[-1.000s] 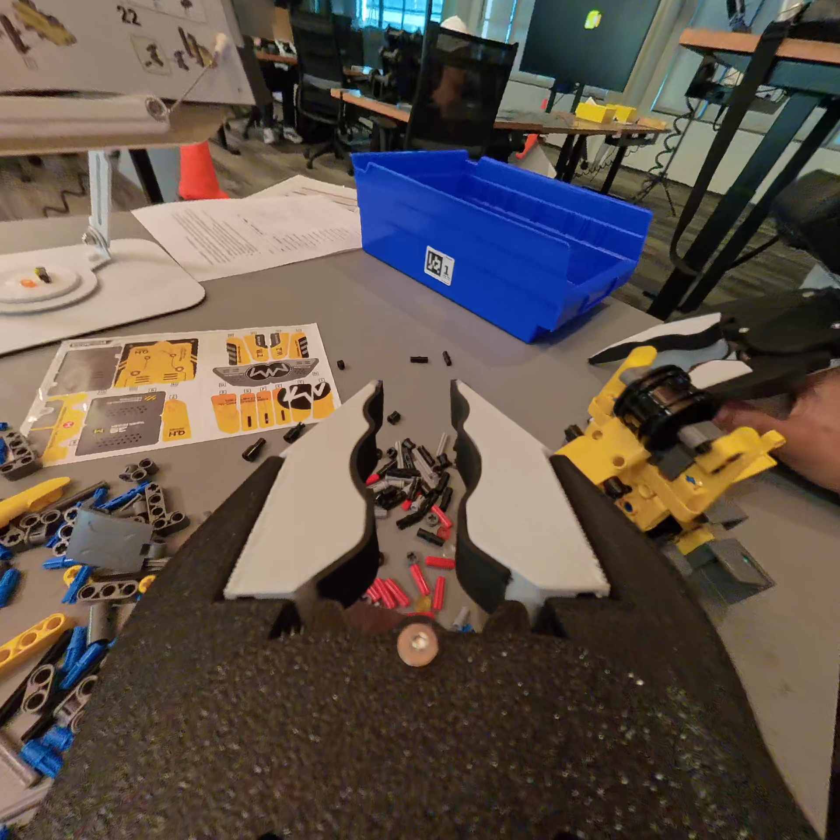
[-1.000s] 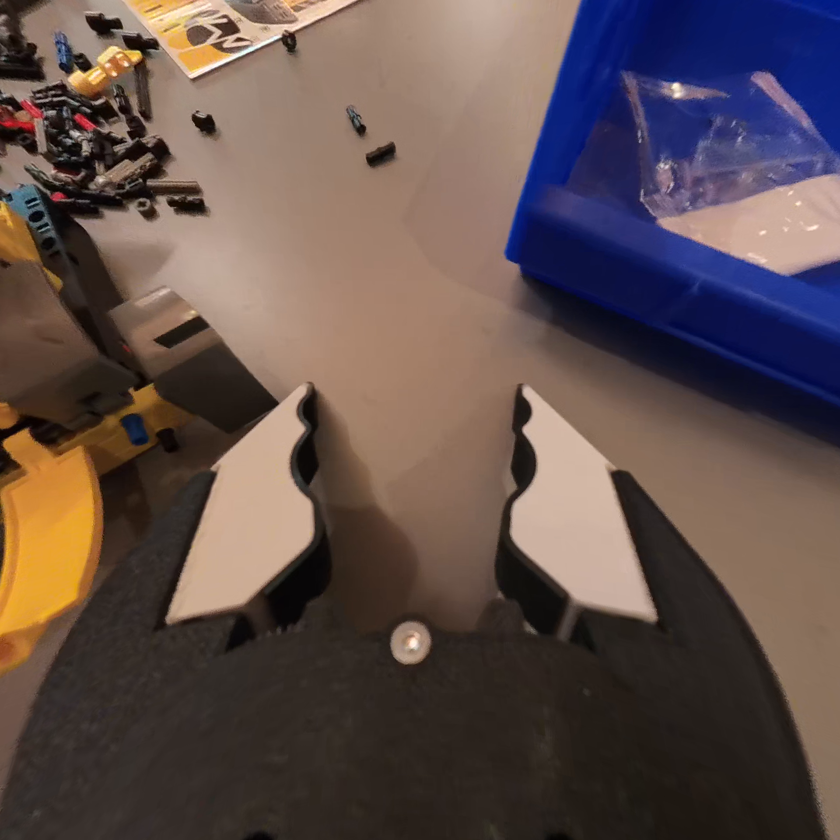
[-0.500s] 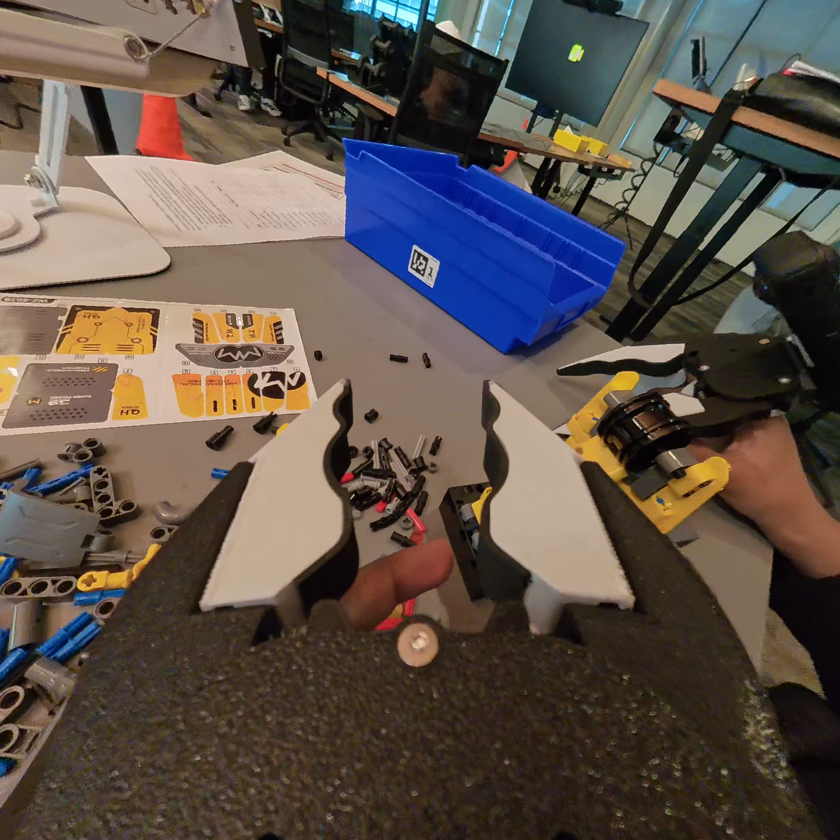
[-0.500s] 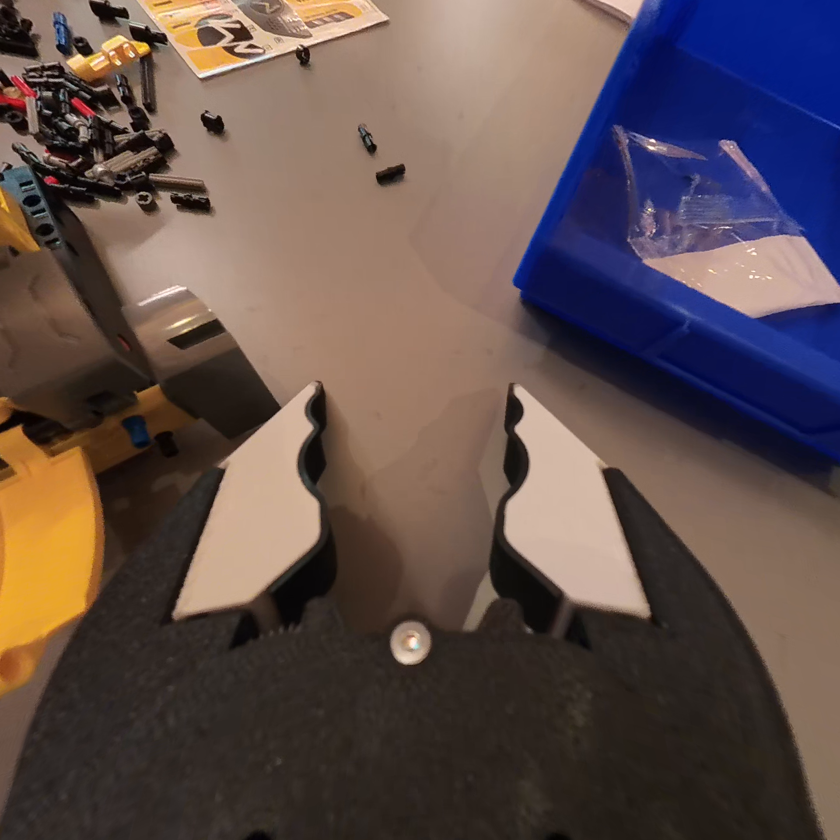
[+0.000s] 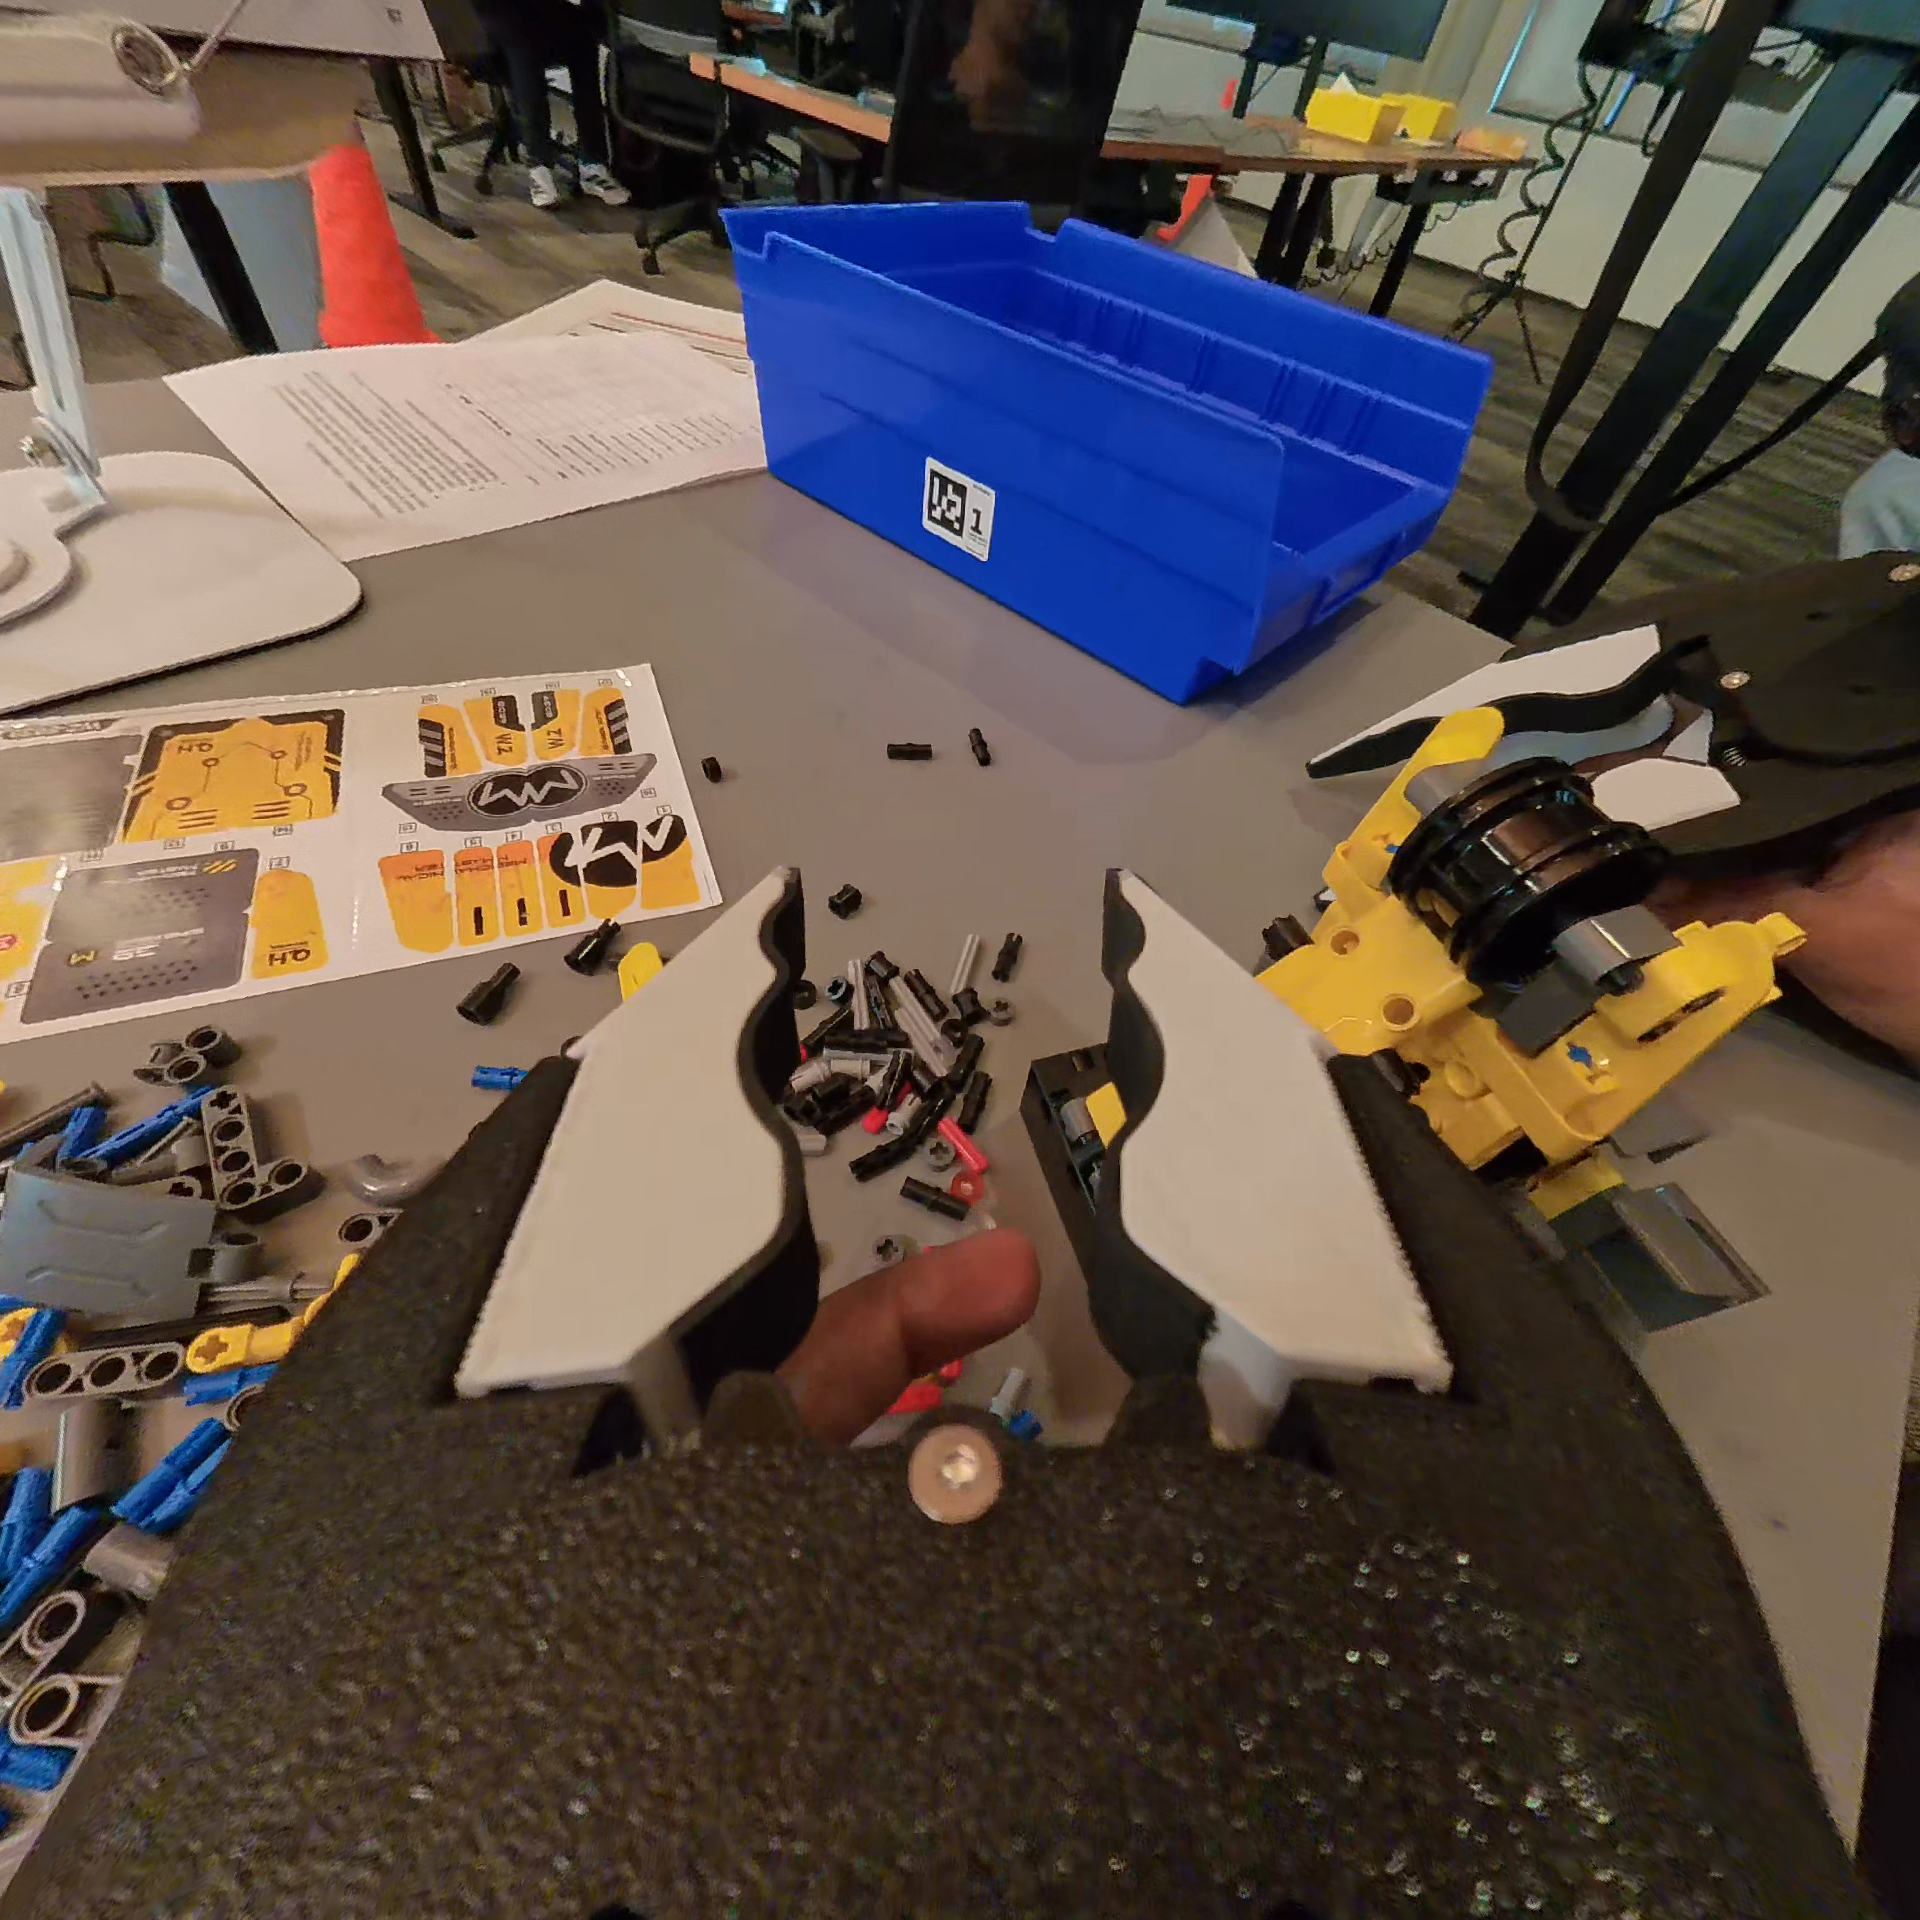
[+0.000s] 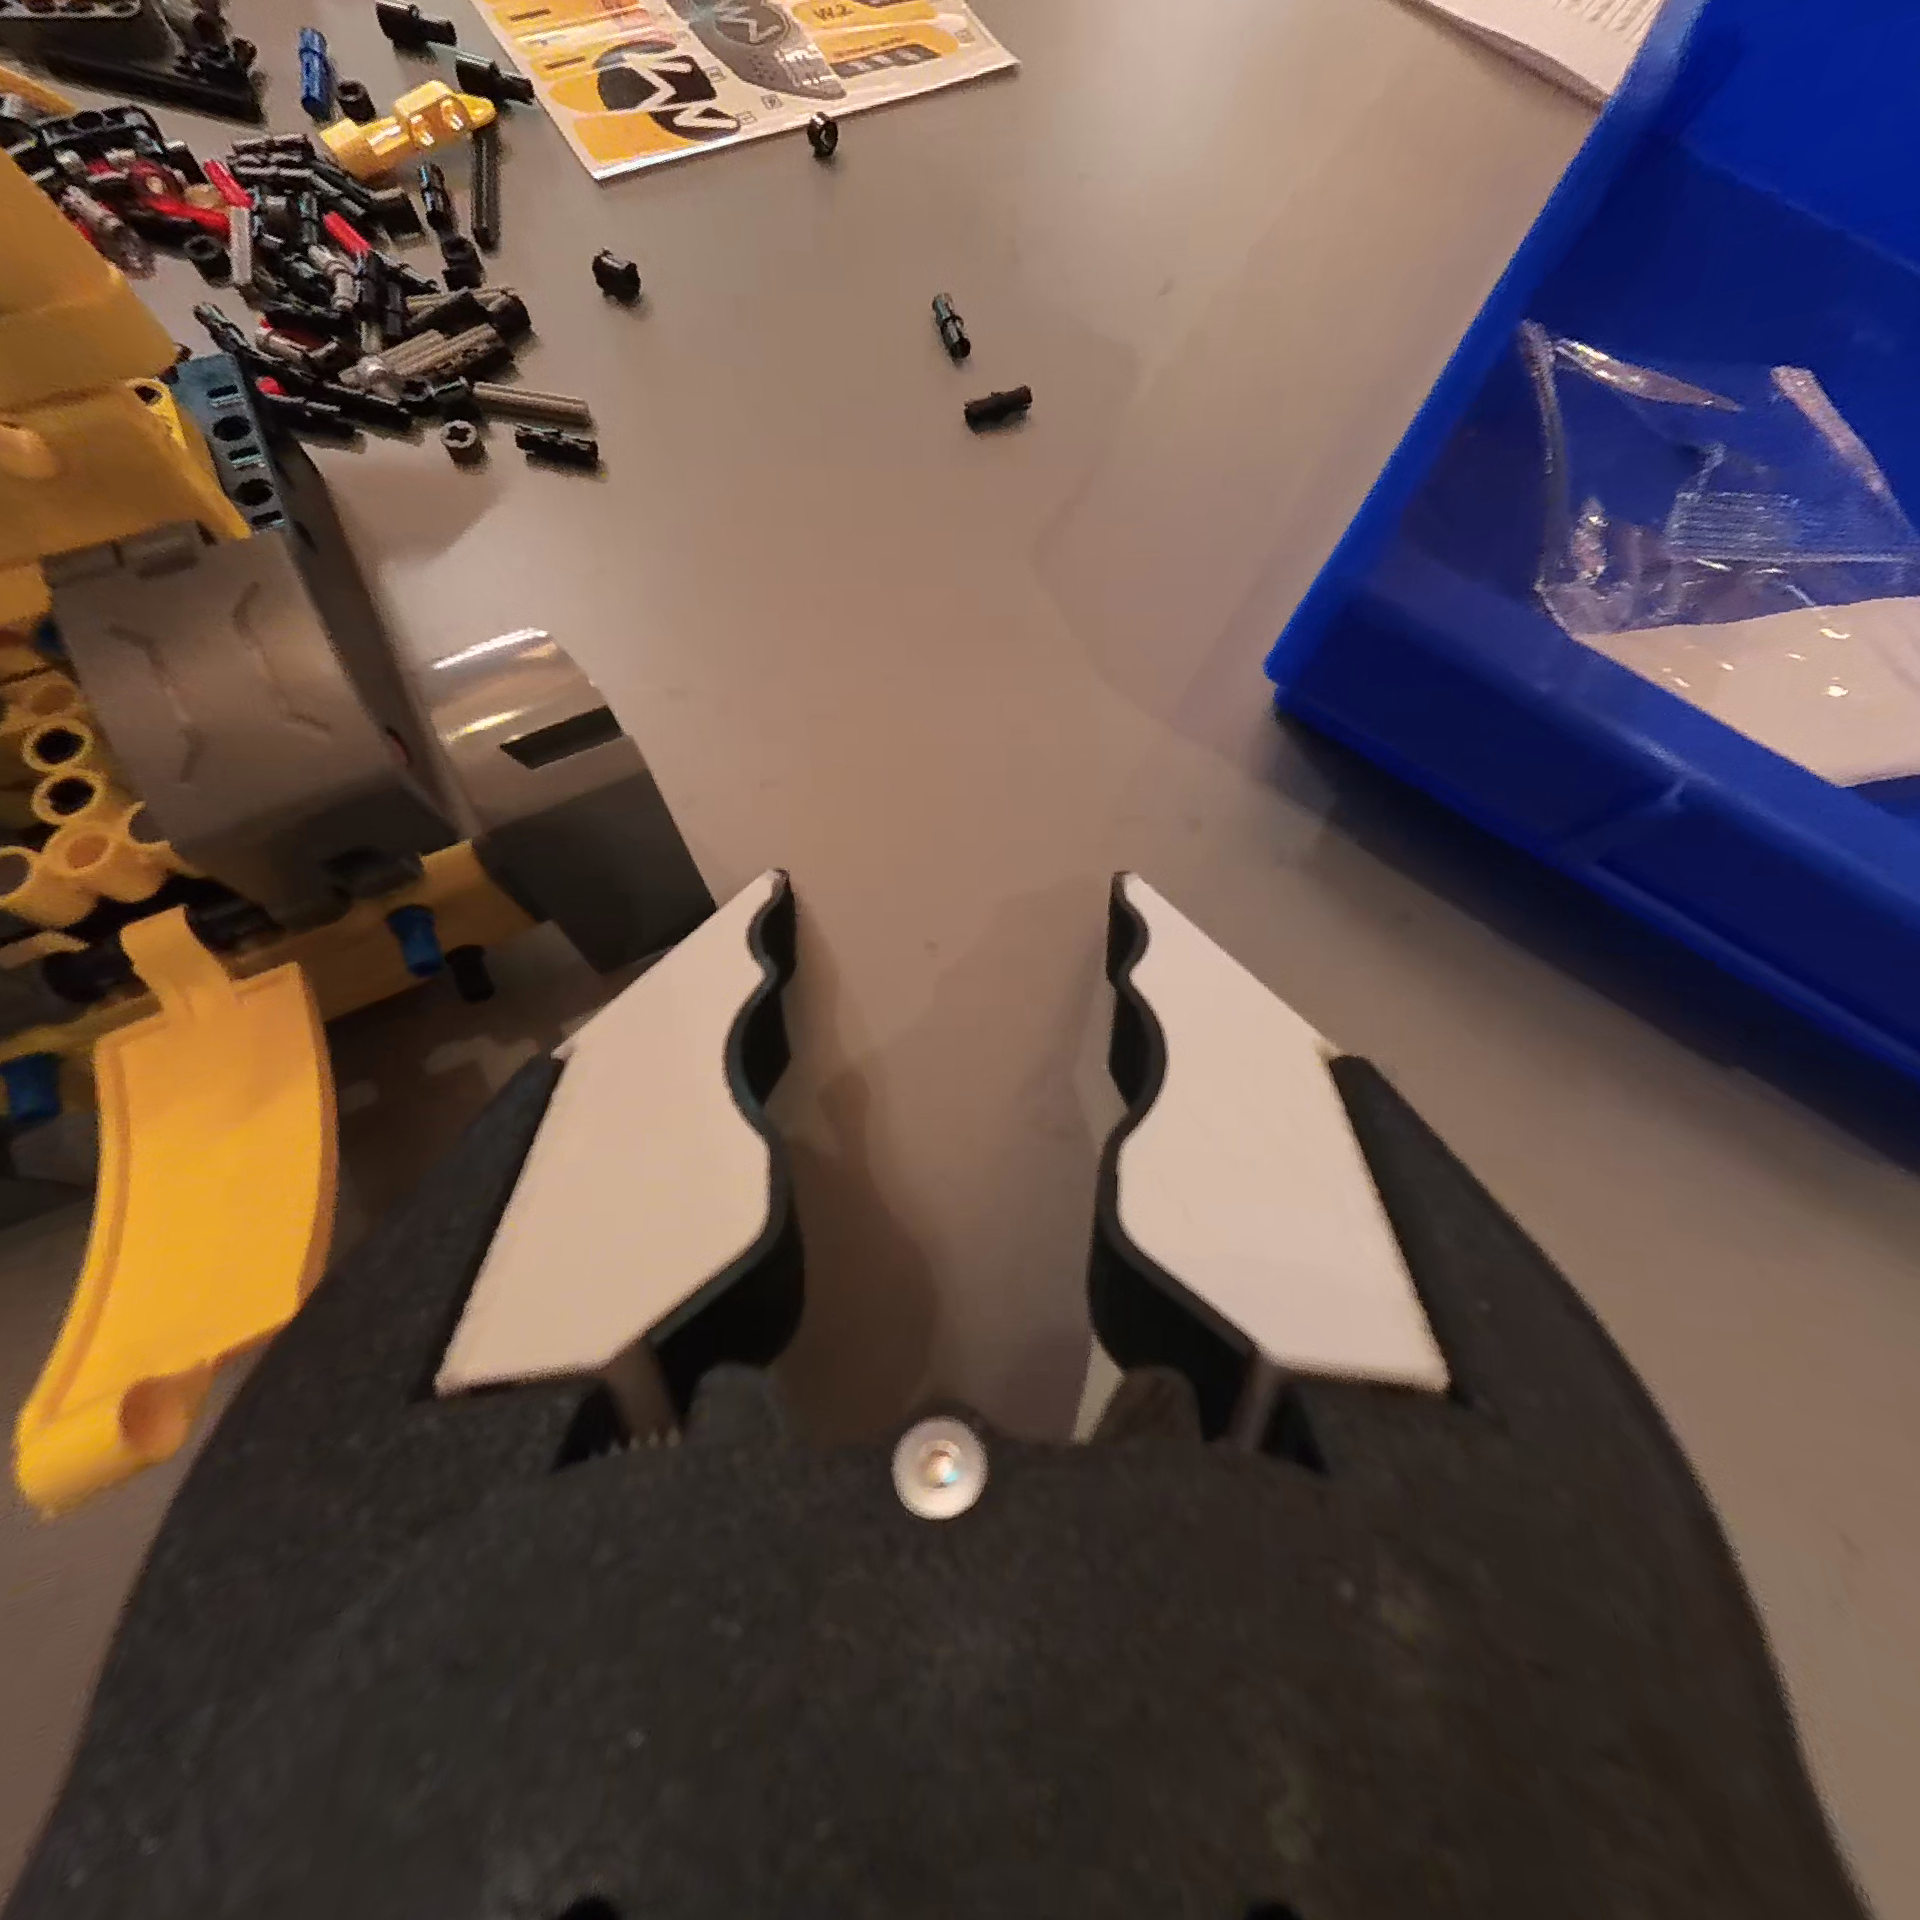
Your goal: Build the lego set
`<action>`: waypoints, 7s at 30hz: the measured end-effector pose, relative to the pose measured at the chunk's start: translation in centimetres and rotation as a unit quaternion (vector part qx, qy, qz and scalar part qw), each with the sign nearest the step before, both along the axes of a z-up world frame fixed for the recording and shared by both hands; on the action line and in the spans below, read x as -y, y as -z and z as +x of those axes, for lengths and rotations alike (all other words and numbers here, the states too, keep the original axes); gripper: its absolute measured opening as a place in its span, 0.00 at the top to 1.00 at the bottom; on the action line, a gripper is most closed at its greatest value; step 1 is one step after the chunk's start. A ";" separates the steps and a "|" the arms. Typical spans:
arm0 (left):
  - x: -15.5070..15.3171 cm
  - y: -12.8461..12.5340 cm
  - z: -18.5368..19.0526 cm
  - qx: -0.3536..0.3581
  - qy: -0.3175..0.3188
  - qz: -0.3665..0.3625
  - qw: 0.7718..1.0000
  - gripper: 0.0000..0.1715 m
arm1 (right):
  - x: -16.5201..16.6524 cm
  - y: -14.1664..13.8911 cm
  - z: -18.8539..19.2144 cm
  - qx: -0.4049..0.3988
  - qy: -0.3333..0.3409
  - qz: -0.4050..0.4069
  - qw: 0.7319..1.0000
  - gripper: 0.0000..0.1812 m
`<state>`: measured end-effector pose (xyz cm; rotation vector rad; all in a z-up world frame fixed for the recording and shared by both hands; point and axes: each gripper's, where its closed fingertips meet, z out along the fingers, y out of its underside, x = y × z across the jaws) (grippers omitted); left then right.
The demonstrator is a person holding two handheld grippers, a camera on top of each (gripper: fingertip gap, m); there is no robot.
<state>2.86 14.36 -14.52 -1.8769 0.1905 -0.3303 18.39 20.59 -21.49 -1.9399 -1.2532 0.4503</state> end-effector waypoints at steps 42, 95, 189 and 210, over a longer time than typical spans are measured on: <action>0.3 0.8 1.2 -0.013 0.028 -0.018 0.999 0.67 | 0.4 0.0 -0.1 0.004 -0.013 0.008 1.000 0.71; 0.4 -3.1 -1.1 0.096 -0.015 0.056 0.994 0.67 | -1.1 -6.5 1.8 -0.202 0.040 0.050 0.977 0.71; 3.4 -7.6 2.6 0.097 0.094 0.192 0.972 0.72 | 6.0 -13.2 1.0 -0.460 -0.171 -0.003 0.871 0.73; 4.0 -6.5 5.1 0.032 0.140 0.188 0.972 0.72 | 6.0 -13.1 1.0 -0.459 -0.170 -0.004 0.872 0.73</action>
